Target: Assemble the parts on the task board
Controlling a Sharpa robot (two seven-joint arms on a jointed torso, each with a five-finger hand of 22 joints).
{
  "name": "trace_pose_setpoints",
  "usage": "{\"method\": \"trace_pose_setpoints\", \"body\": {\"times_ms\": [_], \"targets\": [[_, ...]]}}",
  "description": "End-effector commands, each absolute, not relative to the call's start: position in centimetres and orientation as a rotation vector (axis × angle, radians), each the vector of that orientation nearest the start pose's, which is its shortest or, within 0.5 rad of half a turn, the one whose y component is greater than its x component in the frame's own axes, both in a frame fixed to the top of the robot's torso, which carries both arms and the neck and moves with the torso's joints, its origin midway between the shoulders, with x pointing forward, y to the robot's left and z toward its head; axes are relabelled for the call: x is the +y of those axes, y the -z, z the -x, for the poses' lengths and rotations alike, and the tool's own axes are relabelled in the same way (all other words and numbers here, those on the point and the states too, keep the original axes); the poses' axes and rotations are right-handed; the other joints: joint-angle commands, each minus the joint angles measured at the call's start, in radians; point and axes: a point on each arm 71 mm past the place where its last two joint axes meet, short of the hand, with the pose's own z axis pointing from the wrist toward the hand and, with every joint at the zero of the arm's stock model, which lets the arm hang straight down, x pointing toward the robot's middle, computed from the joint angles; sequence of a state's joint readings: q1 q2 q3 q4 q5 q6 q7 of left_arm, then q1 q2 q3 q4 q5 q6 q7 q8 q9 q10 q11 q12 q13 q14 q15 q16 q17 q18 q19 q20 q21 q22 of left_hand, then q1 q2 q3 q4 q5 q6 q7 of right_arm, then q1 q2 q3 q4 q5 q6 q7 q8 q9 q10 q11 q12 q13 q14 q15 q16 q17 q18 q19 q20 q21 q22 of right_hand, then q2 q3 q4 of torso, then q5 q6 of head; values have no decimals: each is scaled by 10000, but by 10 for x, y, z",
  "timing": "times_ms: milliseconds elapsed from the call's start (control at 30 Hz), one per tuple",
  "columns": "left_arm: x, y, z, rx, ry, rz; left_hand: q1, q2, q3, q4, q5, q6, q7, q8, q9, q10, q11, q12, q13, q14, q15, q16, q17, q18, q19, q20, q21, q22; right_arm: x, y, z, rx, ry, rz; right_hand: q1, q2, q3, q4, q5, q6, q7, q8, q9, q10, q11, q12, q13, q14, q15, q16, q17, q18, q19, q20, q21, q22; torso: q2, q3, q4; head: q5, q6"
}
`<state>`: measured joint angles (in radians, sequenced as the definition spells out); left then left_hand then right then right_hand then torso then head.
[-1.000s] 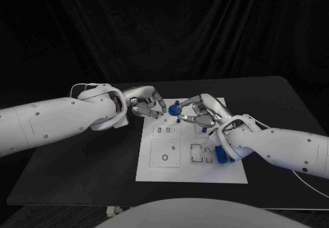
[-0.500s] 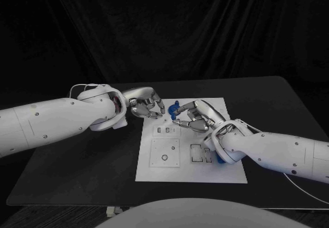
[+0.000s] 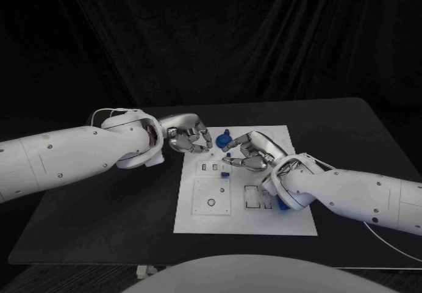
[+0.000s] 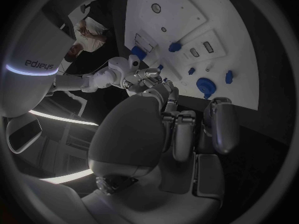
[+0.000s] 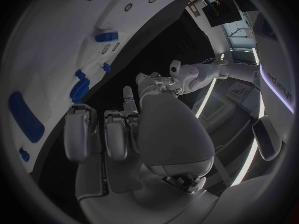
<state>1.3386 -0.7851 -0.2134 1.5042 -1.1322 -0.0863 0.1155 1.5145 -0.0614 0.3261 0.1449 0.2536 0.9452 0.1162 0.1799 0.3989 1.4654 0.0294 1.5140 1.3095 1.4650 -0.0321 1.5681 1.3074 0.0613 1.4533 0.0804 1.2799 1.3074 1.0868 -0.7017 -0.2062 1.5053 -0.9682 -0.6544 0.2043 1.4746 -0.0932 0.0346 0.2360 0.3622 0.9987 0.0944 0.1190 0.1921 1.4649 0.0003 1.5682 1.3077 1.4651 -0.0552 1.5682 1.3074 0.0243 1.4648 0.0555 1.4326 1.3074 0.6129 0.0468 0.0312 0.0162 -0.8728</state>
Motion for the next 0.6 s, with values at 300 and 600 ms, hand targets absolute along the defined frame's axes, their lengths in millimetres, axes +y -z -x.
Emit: {"method": "trace_pose_setpoints", "body": {"times_ms": [300, 600], "targets": [[166, 193, -477, 19502, 9842, -2058, 49, 24, -16, 65, 34, 32, -8, 49, -9, 630, 6, 18, 2139, 1058, 34, 26, 2634, -35, 59, -13, 28, 1879, -139, 259, -439, 17075, -10485, -2306, 5, 43, -4, -37, 71, -39, 33, -46, 4, 1059, 84, 26, 2631, 1057, 59, 26, 2634, 135, 200, 64, 77, 2110, -7, 8, -12, 13, 2], [165, 194, -476, 19554, 9880, -2099, 63, 8, -32, 67, 38, 22, -10, 50, -26, 606, 6, -12, 2113, 1058, 36, 26, 2634, -27, 40, -12, -11, 1867, -138, 241, -438, 16841, -10717, -2101, -18, 106, 2, -28, 64, 65, 50, 31, 45, 1059, 109, 26, 2631, 1057, 72, 26, 2634, 109, 265, 73, 164, 2148, -3, 9, -2, 64, 2]]}}
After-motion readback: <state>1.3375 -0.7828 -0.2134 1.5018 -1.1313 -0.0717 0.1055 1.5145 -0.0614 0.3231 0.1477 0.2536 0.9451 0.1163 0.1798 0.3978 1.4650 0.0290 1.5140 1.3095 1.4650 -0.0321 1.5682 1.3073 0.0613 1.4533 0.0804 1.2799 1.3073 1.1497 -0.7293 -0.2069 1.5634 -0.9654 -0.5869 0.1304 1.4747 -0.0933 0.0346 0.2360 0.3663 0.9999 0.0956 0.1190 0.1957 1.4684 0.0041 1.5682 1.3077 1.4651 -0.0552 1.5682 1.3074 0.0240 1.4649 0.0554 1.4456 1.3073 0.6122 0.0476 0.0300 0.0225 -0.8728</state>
